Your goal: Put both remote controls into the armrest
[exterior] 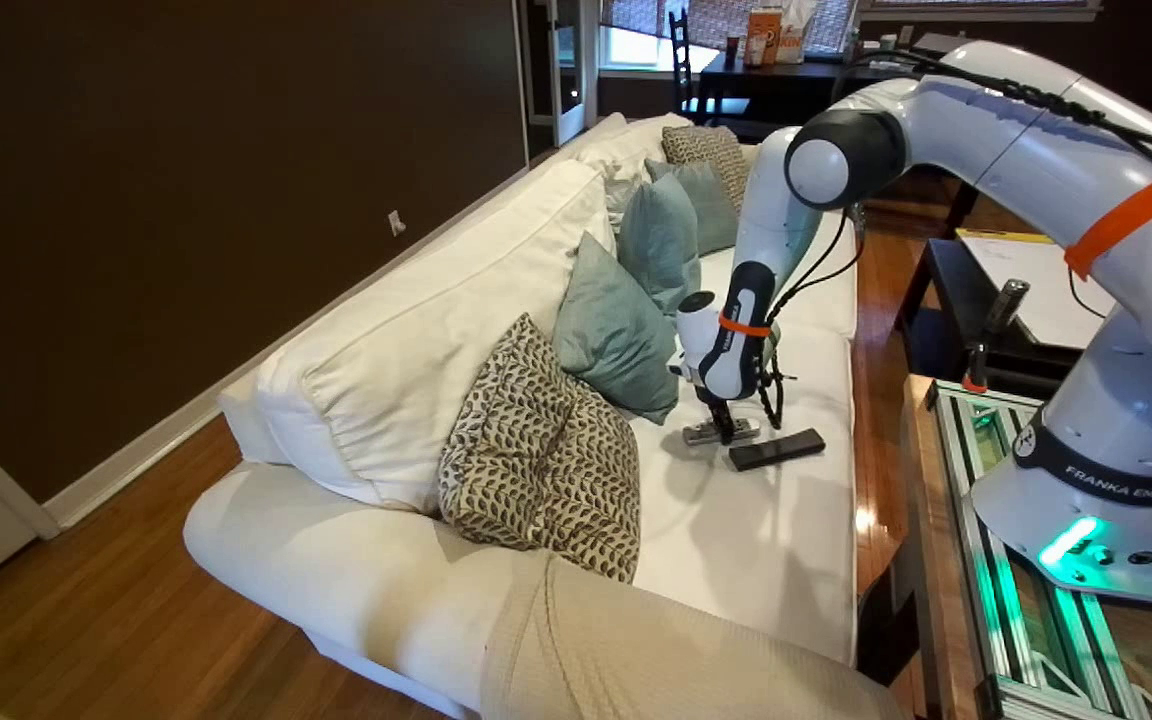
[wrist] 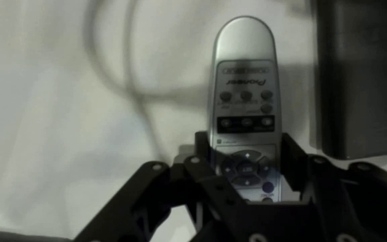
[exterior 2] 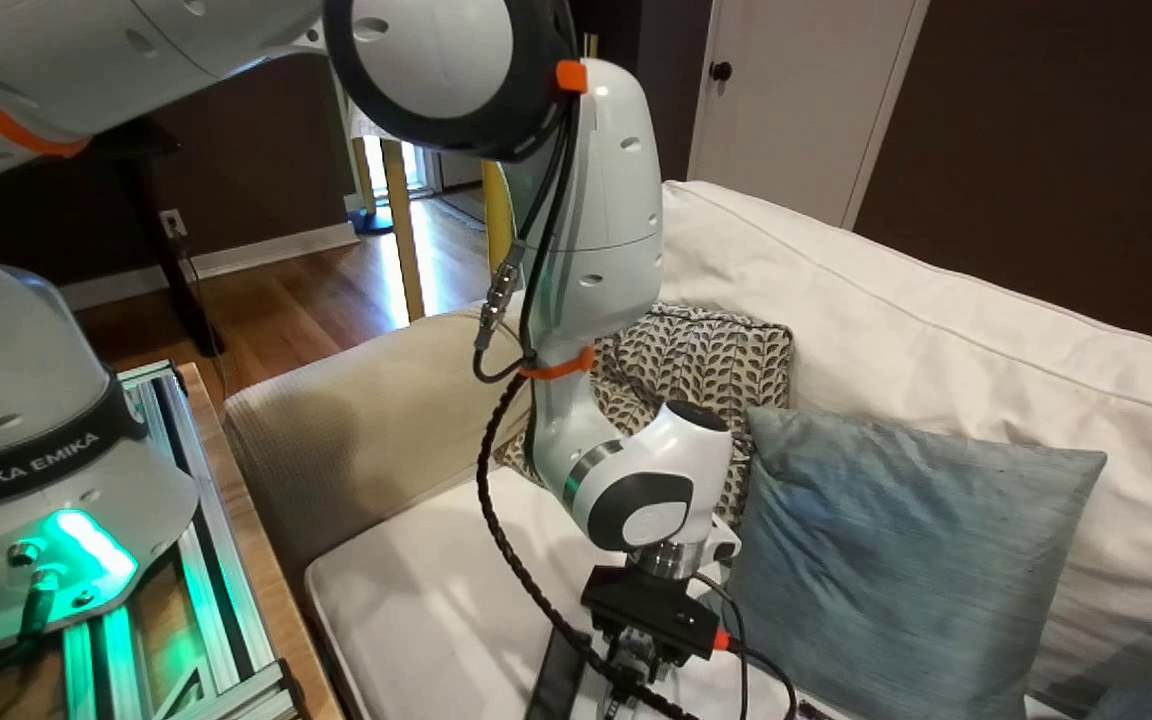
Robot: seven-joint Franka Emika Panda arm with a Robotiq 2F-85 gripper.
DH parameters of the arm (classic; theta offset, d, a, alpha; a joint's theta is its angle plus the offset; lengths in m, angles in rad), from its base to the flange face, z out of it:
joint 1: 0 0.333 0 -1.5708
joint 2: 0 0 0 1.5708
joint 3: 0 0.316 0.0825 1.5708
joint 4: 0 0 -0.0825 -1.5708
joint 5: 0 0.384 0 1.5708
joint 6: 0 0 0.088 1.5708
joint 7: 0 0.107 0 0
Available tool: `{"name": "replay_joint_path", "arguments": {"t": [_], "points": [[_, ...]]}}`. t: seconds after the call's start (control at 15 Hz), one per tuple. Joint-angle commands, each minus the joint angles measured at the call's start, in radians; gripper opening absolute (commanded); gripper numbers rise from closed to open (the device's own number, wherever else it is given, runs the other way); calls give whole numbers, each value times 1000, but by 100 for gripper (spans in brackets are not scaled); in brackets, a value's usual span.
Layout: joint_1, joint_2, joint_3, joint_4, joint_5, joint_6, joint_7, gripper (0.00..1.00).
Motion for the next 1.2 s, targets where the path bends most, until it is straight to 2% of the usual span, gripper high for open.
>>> {"name": "replay_joint_path", "arguments": {"t": [0.0,0.33,0.67,1.0,1.13], "points": [[12,-81,27,-89,-28,41,-21,28],[99,-224,30,-210,-86,108,-41,28],[195,-350,74,-283,-127,74,-68,28],[255,-439,134,-347,-176,65,-168,28],[302,-466,125,-369,-202,65,-193,28]]}}
